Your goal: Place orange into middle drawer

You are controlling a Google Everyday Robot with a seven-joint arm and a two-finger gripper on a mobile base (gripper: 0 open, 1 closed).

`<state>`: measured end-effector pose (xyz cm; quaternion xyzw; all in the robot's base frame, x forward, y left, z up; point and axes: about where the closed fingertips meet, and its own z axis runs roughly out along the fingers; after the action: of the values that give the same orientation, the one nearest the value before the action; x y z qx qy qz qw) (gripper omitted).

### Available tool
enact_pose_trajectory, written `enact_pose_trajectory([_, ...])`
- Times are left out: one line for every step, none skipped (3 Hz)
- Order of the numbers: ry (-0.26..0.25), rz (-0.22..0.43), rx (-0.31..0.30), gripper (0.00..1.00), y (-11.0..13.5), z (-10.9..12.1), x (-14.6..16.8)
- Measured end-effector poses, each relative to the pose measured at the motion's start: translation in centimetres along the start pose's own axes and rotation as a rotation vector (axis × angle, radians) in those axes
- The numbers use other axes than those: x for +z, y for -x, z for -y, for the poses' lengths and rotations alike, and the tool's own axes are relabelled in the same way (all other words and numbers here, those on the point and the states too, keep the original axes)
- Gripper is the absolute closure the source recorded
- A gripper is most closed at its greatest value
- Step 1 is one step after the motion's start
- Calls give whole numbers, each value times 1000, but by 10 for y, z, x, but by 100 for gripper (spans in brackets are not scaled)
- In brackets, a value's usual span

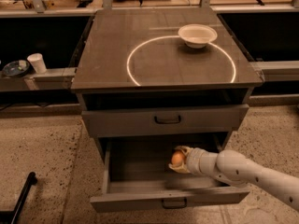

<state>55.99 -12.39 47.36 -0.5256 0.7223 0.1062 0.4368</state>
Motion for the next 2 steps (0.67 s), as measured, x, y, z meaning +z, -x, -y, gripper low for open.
enact_pose_trajectory([-24,-131,-105,100,-41,-2,29])
enact_pose_trajectory([-47,-161,-133,100,-51,0,40])
